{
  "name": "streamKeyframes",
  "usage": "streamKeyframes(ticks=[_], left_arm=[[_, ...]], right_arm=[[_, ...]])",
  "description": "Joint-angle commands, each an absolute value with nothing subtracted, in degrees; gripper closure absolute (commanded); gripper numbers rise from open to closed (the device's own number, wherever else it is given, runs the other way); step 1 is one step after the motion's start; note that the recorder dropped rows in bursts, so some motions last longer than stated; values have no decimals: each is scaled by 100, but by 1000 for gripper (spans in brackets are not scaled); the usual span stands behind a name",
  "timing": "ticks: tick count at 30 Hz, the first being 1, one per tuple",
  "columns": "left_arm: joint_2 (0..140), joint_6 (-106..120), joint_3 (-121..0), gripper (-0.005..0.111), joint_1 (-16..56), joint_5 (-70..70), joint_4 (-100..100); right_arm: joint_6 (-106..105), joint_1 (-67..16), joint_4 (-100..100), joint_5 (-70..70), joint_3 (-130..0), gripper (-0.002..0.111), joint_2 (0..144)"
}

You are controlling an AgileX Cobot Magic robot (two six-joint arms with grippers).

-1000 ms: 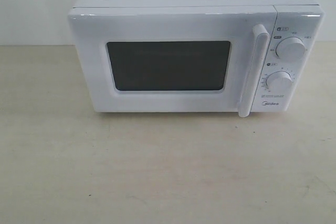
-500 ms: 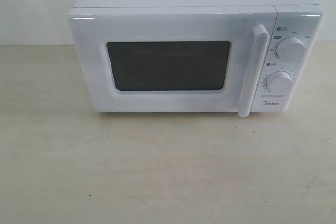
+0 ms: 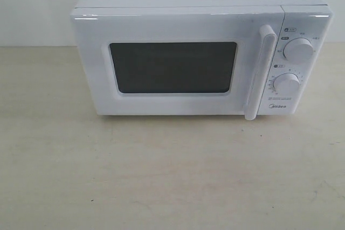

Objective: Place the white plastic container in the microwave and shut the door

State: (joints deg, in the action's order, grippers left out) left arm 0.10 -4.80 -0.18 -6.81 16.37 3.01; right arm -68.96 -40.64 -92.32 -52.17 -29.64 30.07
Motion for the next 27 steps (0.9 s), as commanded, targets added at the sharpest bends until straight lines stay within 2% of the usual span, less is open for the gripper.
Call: streamKeyframes(ticks=[1,24,26,27], left_arm=[[0,-601,0,102,-678,1718,359],[0,-601,0,102,-678,1718,359],[0,-601,0,102,-678,1718,359],[0,-601,0,102,-678,1718,359]], right_arm=[[-6939,-4050,-9211,-5225,-2931,108,2988],[-6952,-4050,-9211,-5230,-2931,108,2988],[-7246,-3842,-9211,-5272,-2931,108,2921],[-7274,-3402,-9325,-4956,-2931,108,2798]])
